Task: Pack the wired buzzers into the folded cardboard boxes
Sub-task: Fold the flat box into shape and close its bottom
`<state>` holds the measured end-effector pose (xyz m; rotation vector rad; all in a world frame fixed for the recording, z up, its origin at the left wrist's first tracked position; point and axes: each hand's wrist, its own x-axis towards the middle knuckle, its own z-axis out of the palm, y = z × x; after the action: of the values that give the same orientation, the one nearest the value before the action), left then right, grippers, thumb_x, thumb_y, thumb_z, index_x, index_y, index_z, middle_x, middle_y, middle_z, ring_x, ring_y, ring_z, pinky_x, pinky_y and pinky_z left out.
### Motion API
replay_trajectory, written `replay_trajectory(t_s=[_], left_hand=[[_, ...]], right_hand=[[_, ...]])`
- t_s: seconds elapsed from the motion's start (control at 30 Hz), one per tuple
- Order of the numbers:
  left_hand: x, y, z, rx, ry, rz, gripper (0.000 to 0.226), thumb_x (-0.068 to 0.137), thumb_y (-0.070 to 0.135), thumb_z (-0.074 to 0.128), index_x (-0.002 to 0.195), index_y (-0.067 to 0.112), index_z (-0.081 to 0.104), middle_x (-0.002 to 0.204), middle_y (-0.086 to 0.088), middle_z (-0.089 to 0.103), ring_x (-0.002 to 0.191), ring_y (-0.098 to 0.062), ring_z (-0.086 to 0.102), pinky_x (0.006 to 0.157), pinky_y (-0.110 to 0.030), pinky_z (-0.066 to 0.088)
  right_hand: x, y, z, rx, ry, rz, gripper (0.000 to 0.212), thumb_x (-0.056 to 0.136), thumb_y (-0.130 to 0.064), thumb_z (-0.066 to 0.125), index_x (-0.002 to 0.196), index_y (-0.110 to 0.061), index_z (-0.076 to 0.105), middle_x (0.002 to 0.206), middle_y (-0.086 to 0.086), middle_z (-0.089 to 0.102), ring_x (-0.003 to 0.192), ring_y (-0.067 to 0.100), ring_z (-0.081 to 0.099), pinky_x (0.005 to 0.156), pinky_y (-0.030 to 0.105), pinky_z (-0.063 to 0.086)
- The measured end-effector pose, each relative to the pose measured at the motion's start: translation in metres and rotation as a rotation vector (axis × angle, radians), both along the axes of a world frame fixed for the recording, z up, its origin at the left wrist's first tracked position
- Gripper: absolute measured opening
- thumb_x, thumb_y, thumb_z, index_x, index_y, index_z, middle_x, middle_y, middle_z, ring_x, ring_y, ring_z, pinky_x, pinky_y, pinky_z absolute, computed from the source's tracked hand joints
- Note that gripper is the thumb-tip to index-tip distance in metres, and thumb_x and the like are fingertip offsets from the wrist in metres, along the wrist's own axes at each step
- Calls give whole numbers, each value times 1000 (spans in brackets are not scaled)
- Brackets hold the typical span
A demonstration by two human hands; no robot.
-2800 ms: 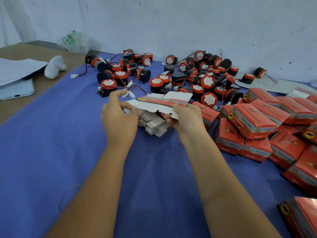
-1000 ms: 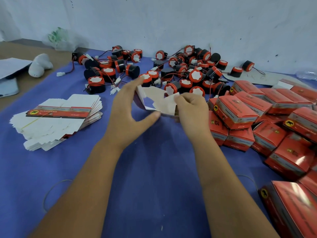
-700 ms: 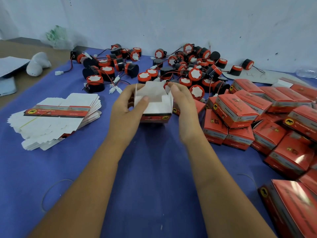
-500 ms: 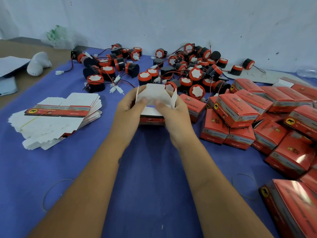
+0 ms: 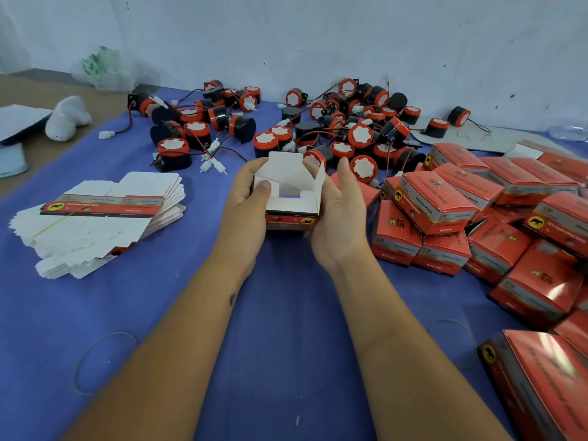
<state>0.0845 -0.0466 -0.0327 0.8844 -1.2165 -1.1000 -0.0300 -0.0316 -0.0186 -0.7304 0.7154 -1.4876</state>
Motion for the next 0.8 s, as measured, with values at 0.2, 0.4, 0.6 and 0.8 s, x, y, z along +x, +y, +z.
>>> replay_trajectory(t_s=[0.2, 0.4, 0.6, 0.8], left_hand=[[2, -1, 3, 21, 70, -7, 49, 102, 9, 40, 97, 53, 61, 94, 22, 70, 86, -2, 69, 65, -19, 54], [4, -1, -1, 75, 143, -56, 24, 89, 23, 51, 82, 26, 73, 96, 1, 73, 88, -17, 70, 65, -28, 55], [7, 0, -1, 4, 48, 22, 43, 89, -2, 51, 101, 35, 69, 95, 12, 72, 84, -4, 69, 63, -19, 54], [7, 2, 0, -60, -54, 118, 47, 84, -9, 53, 107, 29, 66, 102, 6, 68, 90, -5, 66, 66, -20, 53]], right_hand=[[0, -3, -4, -78, 127, 25, 29, 97, -4, 48, 108, -23, 68, 110, 3, 72, 99, 23, 67, 85, 38, 56], [1, 0, -5, -79, 118, -57, 18, 86, -6, 49, 83, -11, 66, 84, 3, 69, 77, 21, 66, 54, 25, 51], [0, -2, -5, -73, 456, -67, 29, 91, -1, 55, 107, -23, 63, 110, 7, 63, 90, 20, 66, 69, 34, 58], [1, -4, 0, -127, 835, -233, 26, 88, -5, 60, 96, -30, 63, 100, -7, 65, 91, 11, 64, 73, 27, 58]])
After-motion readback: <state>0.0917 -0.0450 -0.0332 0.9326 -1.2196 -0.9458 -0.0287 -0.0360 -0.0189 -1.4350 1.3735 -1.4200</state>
